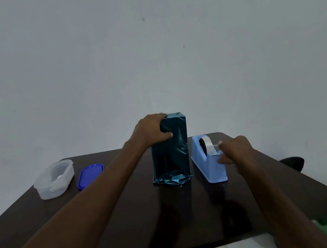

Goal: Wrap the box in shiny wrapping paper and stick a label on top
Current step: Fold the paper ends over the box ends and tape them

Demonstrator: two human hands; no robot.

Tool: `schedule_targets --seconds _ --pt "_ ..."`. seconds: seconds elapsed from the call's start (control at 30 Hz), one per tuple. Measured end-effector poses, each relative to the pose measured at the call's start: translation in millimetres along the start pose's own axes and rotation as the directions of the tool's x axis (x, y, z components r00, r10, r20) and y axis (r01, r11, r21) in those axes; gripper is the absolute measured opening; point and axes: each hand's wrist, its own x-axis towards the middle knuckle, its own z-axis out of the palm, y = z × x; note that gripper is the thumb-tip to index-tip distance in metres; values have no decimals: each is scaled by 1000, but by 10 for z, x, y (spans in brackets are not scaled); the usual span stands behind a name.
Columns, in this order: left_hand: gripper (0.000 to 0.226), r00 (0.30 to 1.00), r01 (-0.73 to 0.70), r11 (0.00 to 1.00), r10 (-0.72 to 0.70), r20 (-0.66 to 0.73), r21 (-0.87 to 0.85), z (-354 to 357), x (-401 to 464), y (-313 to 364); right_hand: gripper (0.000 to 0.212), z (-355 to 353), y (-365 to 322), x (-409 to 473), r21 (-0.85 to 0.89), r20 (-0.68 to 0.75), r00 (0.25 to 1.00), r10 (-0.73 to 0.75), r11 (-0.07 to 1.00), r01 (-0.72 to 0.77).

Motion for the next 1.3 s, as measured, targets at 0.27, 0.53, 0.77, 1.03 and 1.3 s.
schedule_targets --seconds 0.27,0.53,0.77,1.03,1.3 --pt "65 1000 -12 1000 13 -17 29 29 16 -27 28 45 509 -69 36 -173 978 -121 991 129" --pt "67 1000 -13 999 13 -5 41 28 19 -49 21 229 768 -222 28 -311 941 -132 989 148" --pt "74 1000 -11 999 11 14 47 -3 -5 -21 23 258 794 -248 -6 -321 930 -177 983 185" --pt "76 999 -9 999 8 32 35 -22 -14 -31 19 269 894 -248 -8 -293 949 -118 993 121" --pt "74 999 -9 999 7 44 50 -3 13 -34 12 194 392 -446 184 -118 920 -373 902 390"
